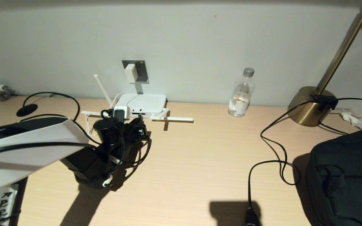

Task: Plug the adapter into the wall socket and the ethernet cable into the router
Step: Plug cable into router interface

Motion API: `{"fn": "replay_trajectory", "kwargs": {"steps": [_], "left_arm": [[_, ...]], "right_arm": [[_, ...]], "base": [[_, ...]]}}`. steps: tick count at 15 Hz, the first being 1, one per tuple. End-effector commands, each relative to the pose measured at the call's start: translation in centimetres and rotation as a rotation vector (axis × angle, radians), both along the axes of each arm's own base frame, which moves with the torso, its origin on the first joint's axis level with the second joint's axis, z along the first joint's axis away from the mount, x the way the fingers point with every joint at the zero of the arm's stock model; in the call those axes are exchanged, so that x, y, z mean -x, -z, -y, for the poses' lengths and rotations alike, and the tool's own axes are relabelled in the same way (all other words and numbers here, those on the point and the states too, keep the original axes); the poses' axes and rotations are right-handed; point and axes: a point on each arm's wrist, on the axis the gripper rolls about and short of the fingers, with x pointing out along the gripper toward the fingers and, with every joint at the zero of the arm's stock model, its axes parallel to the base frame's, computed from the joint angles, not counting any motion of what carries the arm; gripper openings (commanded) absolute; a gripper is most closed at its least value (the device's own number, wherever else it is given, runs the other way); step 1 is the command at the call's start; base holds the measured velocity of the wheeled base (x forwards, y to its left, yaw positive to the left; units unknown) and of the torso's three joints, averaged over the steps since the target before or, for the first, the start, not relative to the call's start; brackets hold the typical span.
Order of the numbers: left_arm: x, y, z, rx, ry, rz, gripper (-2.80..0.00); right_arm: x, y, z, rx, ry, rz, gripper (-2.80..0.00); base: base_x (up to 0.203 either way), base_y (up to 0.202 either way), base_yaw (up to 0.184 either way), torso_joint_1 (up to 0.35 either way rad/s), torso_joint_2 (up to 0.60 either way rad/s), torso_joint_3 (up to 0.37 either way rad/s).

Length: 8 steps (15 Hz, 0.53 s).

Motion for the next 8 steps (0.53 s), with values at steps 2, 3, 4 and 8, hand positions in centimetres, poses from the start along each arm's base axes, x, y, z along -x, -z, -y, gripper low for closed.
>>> {"fn": "replay_trajectory", "kwargs": {"steps": [2,3,4,8], "left_arm": [[0.43,-0.48,0.07,0.005,0.006,0.010,-2.80],[0.43,-0.48,0.08,0.005,0.006,0.010,-2.80],[0.43,-0.48,0.08,0.010,0.006,0.010,-2.80],[0.44,-0.64,0.07,0.013,0.005,0.014,-2.80]], "right_arm": [[-0.01,0.01,0.00,0.000,-0.001,-0.003,-2.80],[-0.01,0.01,0.00,0.000,-0.001,-0.003,-2.80],[0.00,-0.03,0.00,0.000,-0.001,-0.001,-2.80],[-0.01,0.01,0.00,0.000,-0.001,-0.003,-2.80]], "base": [[0.000,0.000,0.000,0.000,0.00,0.000],[0.000,0.000,0.000,0.000,0.00,0.000],[0.000,0.000,0.000,0.000,0.00,0.000],[0.000,0.000,0.000,0.000,0.00,0.000]]}}
